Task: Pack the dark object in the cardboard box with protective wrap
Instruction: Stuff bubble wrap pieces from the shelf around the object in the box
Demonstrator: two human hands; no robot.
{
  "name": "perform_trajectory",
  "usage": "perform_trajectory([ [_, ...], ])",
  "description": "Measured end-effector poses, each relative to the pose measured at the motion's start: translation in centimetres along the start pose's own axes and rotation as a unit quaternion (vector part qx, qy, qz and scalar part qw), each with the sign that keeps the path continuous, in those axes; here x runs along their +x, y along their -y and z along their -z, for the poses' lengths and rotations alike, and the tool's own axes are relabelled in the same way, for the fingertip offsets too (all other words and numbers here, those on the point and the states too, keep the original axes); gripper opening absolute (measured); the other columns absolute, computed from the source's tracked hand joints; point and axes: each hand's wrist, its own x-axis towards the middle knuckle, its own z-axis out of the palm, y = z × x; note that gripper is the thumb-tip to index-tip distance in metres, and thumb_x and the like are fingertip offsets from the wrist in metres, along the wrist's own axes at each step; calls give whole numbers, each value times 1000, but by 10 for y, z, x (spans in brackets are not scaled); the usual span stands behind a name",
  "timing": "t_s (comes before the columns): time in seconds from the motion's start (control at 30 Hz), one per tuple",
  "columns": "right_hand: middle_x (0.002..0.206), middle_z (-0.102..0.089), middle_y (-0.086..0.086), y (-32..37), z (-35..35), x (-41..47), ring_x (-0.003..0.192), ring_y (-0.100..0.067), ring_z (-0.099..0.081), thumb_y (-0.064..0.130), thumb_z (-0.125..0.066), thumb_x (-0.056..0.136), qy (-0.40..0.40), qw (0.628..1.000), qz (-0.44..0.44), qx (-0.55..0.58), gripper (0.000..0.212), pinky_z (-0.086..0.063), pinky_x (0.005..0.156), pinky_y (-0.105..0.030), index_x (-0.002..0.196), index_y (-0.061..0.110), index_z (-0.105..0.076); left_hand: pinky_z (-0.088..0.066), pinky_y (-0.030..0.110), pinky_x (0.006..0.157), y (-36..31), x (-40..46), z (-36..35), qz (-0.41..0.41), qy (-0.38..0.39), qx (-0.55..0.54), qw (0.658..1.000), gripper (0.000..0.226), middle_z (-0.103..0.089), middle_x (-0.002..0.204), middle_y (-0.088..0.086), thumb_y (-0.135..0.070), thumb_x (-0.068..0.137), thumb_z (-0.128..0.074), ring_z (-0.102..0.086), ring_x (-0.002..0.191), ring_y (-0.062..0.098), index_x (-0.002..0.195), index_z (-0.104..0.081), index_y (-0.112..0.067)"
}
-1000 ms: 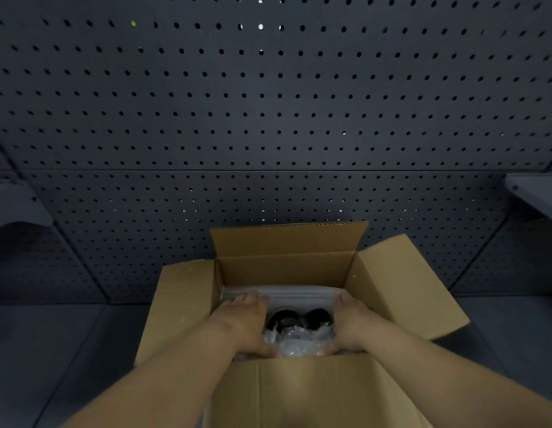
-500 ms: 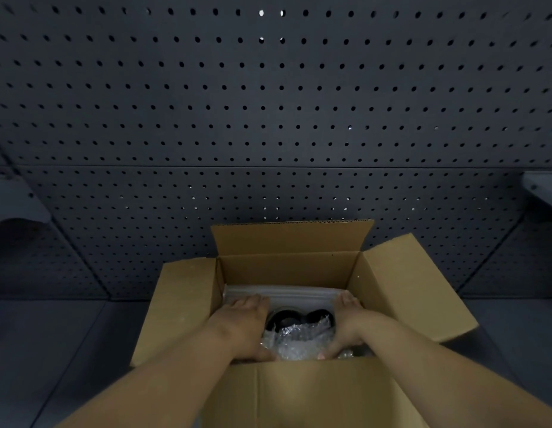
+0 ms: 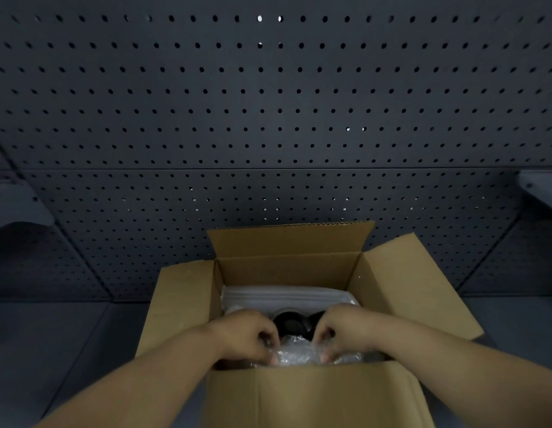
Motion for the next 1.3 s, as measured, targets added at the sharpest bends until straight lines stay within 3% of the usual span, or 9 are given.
perform_trajectory([
  [0.2, 115, -65, 3, -2, -15, 12, 107, -17, -58, 33, -77, 75, -27, 996, 26, -79, 35, -44, 88, -30, 106, 20, -67, -33, 11, 67, 0, 7, -10, -53, -3, 62, 997, 33, -54, 98, 0, -30, 81, -72, -46, 90, 6, 108, -65, -12],
  [0.4, 94, -61, 2, 1, -18, 21, 106, -21, -55, 31, -74, 74, -61, 981, 43, -182, 28, -39, 90, -35, 69, 27, -47, -37, 28, 87, 3, 10, -14, -41, -21, 152, 987, 34, -54, 120, 8, -35, 86, -64, -49, 113, 22, 111, -56, -13],
  [0.63, 106, -67, -12, 10, -20, 29, 102, -31, -59, 21, -62, 84, -64, 964, 53, -253, 17, -43, 81, -35, 98, 13, -66, -42, 36, 83, 2, 11, -21, -27, -23, 230, 972, 39, -56, 119, 13, -41, 91, -56, -54, 110, 28, 112, -53, -8],
  [0.73, 92, -62, -8, 10, -16, 30, 86, -24, -58, 21, -66, 81, -27, 979, 33, -200, 11, -37, 58, -29, 89, 16, -61, -42, 35, 79, 3, 13, -19, -17, -4, 198, 980, 37, -60, 115, 15, -36, 92, -56, -57, 103, 29, 109, -55, -4],
  [0.93, 95, -68, 7, -13, 18, 14, 91, -9, -60, 40, -72, 80, 2, 999, -32, 18, 34, -46, 76, -24, 103, 16, -73, -35, 14, 60, 3, 15, 9, 27, 64, 45, 997, 31, -65, 105, 4, -28, 84, -71, -50, 88, 8, 108, -66, -10],
  [1.03, 126, -51, -1, -18, 13, 14, 122, -17, -45, 48, -76, 73, -50, 993, -67, -79, 70, -43, 93, -29, 131, 18, -53, -33, 15, 57, 2, 18, 10, 38, 41, 63, 996, 29, -63, 113, 7, -29, 78, -76, -48, 88, 10, 97, -60, -16],
  [1.1, 158, -14, -4, -18, 3, 16, 146, -23, -14, 49, -77, 70, -43, 992, -81, -83, 108, -25, 116, -33, 153, 19, -14, -37, 22, 63, 1, 18, 8, 54, 12, 110, 992, 48, -53, 115, 4, -38, 72, -79, -46, 94, 13, 104, -49, -18],
  [1.2, 158, 25, -1, -18, -2, 18, 147, -23, 17, 50, -78, 69, -11, 993, -96, -65, 130, -4, 122, -36, 150, 23, 20, -30, 31, 106, 4, 17, 6, 71, -11, 186, 980, 98, -34, 143, 6, -54, 66, -77, -35, 130, 23, 143, -26, -19],
  [1.3, 155, 32, -2, -17, -4, 23, 146, -26, 22, 52, -78, 68, 2, 991, -107, -85, 136, -1, 122, -40, 146, 23, 29, -14, 39, 117, 4, 18, 7, 83, 0, 215, 973, 118, -14, 157, 8, -59, 66, -75, -17, 144, 27, 151, -4, -19],
])
